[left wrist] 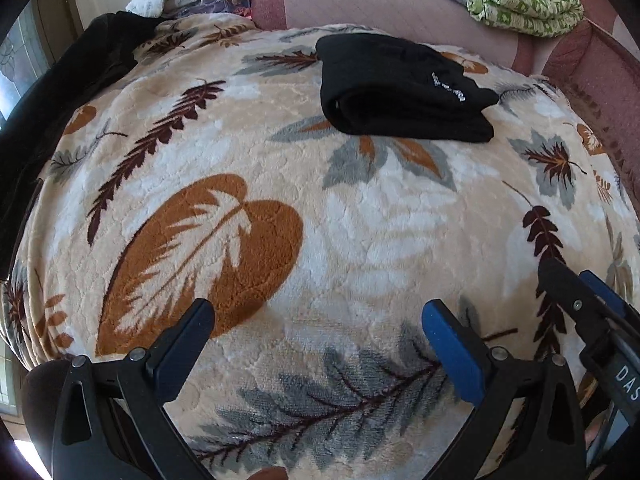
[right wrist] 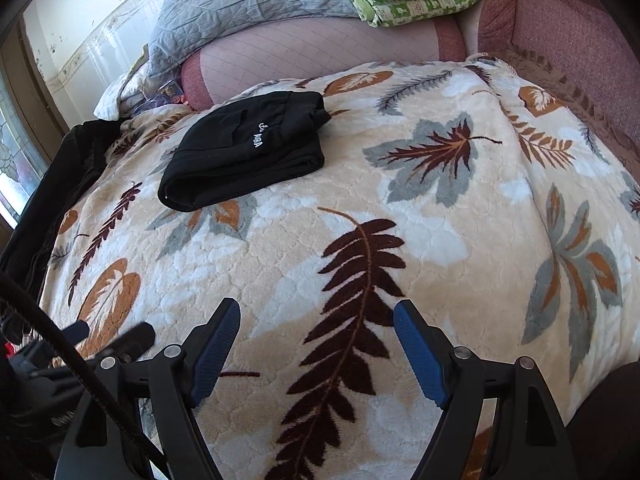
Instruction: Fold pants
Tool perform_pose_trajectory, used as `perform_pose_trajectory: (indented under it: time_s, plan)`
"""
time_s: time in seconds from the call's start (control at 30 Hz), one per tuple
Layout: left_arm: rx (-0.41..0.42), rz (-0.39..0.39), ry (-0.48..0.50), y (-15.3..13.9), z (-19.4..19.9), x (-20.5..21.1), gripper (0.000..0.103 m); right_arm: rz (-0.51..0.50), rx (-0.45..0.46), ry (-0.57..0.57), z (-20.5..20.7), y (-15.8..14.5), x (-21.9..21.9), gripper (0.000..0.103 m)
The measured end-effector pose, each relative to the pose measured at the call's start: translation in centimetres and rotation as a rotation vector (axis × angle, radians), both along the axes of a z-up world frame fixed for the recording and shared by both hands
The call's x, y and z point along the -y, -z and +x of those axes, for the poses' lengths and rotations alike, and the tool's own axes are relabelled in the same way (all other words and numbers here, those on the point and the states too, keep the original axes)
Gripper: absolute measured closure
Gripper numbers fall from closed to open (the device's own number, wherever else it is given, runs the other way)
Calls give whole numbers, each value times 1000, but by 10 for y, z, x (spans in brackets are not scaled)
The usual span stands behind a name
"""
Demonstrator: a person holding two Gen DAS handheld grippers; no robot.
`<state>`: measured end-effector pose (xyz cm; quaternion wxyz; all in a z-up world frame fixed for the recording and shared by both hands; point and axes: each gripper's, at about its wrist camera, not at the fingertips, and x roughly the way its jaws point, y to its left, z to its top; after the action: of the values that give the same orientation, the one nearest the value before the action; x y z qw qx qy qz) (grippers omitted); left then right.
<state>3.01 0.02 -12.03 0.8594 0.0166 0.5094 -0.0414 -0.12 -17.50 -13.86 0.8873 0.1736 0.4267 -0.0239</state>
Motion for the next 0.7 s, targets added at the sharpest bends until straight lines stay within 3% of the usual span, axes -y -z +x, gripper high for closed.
perform_pose_trajectory:
  time_s: [0.7]
  plan:
    - [9, -56, -11, -8, 3, 1, 0, 8, -9, -5, 5, 14, 6, 19]
